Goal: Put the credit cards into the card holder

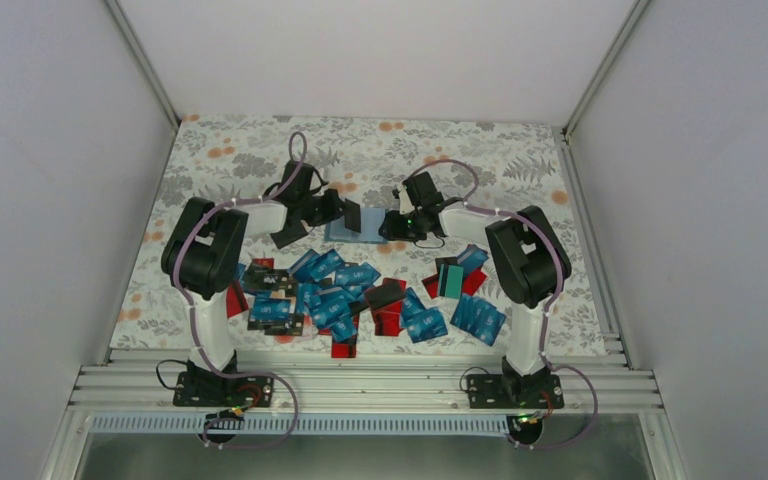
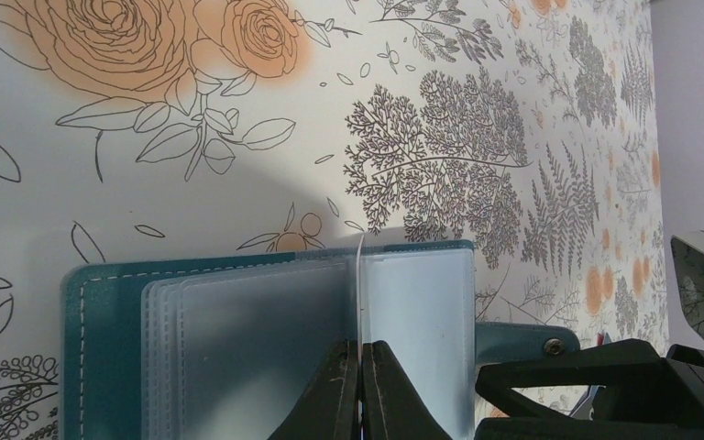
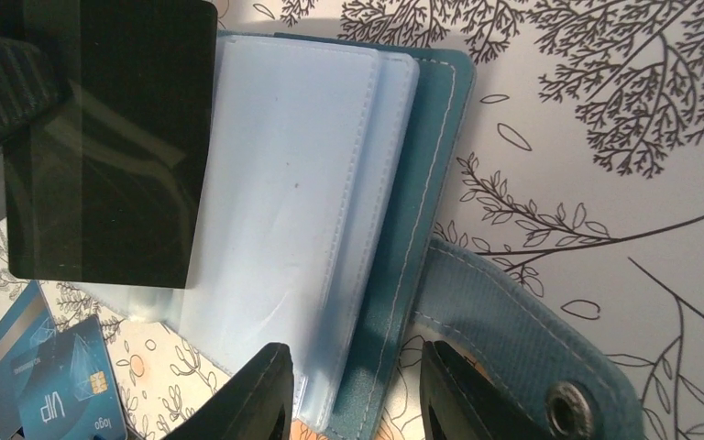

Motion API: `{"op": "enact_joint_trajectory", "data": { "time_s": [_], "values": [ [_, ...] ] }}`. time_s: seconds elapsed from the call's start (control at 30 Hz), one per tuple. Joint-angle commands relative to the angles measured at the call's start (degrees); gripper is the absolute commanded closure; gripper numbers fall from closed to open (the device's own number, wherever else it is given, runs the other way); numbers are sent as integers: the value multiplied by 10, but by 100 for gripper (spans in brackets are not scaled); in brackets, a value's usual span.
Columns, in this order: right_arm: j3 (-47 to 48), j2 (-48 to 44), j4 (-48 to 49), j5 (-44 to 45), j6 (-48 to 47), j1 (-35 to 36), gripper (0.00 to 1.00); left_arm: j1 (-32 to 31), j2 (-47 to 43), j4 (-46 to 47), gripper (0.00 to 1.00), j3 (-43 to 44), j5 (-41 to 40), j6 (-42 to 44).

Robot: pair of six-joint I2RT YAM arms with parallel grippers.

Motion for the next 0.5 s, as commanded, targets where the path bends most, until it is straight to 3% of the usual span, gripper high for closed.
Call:
{"op": "enact_joint_trajectory", "data": {
  "time_s": [0.0,0.47],
  "values": [
    [-11,13,8,0,0,-2,63,2,0,16,98,-10,8,-4],
    [-9,14,6,-4,0,-2,64,2,8,4,98,-6,22,10]
  ]
}}
